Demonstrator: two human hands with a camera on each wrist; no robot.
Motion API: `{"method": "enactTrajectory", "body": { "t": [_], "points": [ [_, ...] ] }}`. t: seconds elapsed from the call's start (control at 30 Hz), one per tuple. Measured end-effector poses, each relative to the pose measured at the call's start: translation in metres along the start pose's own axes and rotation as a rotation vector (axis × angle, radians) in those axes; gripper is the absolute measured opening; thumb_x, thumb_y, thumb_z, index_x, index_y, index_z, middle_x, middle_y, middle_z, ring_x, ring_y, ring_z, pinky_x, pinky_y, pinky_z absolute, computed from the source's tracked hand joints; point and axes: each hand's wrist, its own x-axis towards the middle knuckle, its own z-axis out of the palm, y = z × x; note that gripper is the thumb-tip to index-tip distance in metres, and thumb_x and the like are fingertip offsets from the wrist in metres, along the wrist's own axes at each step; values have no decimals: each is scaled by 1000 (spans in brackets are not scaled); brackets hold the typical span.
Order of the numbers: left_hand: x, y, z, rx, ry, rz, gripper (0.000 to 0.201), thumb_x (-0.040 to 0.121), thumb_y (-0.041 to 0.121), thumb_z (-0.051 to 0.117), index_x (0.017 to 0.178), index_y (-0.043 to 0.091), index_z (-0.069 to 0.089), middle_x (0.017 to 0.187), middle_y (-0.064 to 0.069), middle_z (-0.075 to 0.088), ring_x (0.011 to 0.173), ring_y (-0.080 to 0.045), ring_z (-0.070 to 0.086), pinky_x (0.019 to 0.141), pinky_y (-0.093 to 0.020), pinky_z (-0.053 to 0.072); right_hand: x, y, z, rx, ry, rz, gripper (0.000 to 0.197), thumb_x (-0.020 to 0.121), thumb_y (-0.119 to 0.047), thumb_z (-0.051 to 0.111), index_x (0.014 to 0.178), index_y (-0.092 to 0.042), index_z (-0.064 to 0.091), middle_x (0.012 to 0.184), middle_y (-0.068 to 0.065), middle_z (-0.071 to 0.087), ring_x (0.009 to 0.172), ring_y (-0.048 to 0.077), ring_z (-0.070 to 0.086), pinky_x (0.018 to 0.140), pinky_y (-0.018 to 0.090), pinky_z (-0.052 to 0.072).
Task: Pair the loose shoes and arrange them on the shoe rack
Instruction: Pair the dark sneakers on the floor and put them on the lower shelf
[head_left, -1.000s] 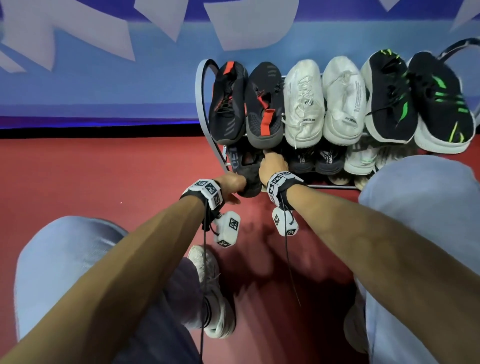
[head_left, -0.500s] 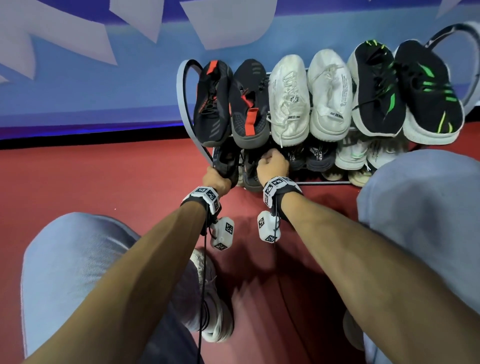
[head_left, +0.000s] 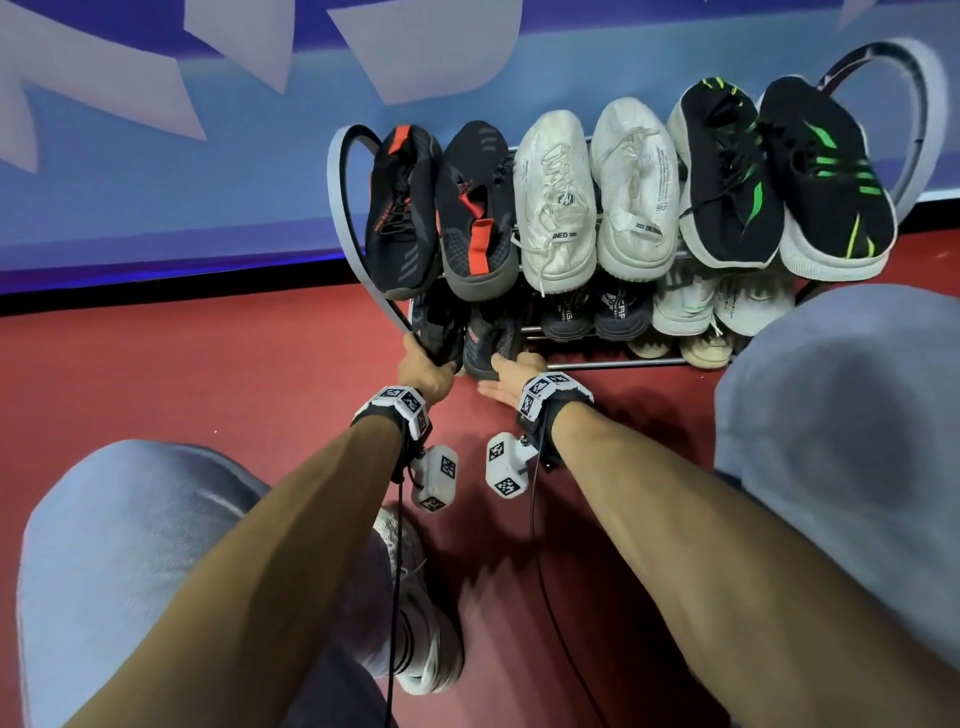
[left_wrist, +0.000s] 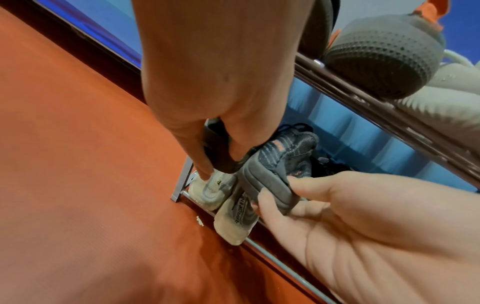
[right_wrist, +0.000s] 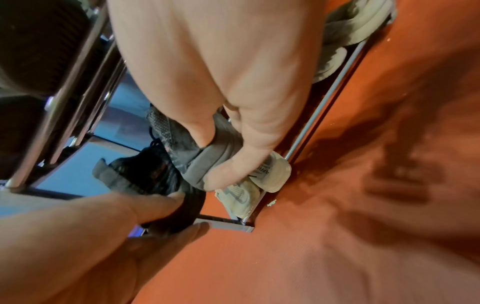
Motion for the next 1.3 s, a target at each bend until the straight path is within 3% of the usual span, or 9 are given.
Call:
{"method": "enactTrajectory", "body": {
  "t": [0.2, 0.47, 0.57, 0.67, 0.73, 0.87, 0.93, 1.03, 1.3],
  "points": [
    [-25, 31, -17, -23, 86, 149, 62, 85, 22, 71, 138, 15, 38, 123, -12, 64, 111, -33, 63, 94, -39, 52, 14, 3, 14, -171, 167, -200, 29, 99, -18, 58, 111, 7, 51, 97, 22, 63, 44, 14, 61, 40, 19, 50],
    [-19, 29, 3, -22, 92, 178, 58, 95, 11, 58, 146, 11, 31, 129, -14, 61, 118, -33, 58, 88, -29, 42, 37, -10, 3, -247, 230, -219, 26, 98, -18, 55, 109, 6, 55, 87, 20, 62, 41, 12, 59, 38, 19, 47],
    [-18, 30, 11, -69, 124, 153, 55, 96, 10, 56, 146, 12, 31, 131, -13, 60, 120, -32, 56, 92, -29, 41, 46, -11, 7, -186, 214, -176, 22, 94, -26, 61, 88, -5, 59, 84, 12, 63, 63, 17, 67, 70, 32, 61],
    [-20, 32, 15, -133, 174, 118, 50, 96, 11, 55, 142, 12, 36, 130, -12, 60, 119, -31, 57, 93, -28, 41, 84, 2, 7, -170, 115, -79, 52, 90, -44, 62, 124, -5, 55, 119, 12, 63, 102, 25, 66, 89, 38, 58],
    [-21, 33, 16, -167, 193, 135, 51, 96, 13, 56, 144, 14, 37, 129, -12, 63, 119, -30, 59, 91, -25, 41, 81, -1, 5, -120, 85, -51, 55, 91, -42, 63, 129, -4, 53, 120, 13, 63, 99, 23, 67, 84, 33, 59],
    [-23, 31, 15, -225, 246, 217, 56, 95, 15, 62, 147, 18, 40, 126, -6, 67, 117, -21, 61, 89, -14, 38, 45, -12, -3, 65, 91, -105, 22, 95, -20, 64, 81, -5, 55, 90, 27, 68, 74, 23, 73, 67, 30, 61],
    [-25, 29, 11, -216, 257, 244, 55, 94, 18, 66, 145, 19, 45, 123, -4, 69, 113, -19, 63, 85, -12, 38, 44, -6, -5, 103, 88, -146, 24, 90, -13, 70, 74, -6, 54, 75, 23, 66, 71, 23, 68, 77, 39, 60],
    [-22, 25, 2, -129, 221, 304, 53, 91, 24, 72, 139, 17, 53, 117, -2, 71, 106, -16, 64, 83, -16, 40, 45, -1, -10, -93, 32, -100, 31, 87, -35, 74, 78, -9, 60, 85, 17, 67, 81, 31, 69, 87, 46, 58],
    [-6, 14, -2, -174, 159, 224, 70, 84, 32, 77, 146, 33, 45, 103, 3, 76, 99, -17, 71, 96, -36, 54, 41, -5, -4, -245, 74, -116, 50, 91, -49, 64, 66, -7, 57, 63, 11, 61, 52, 19, 59, 54, 32, 54]
  ]
}}
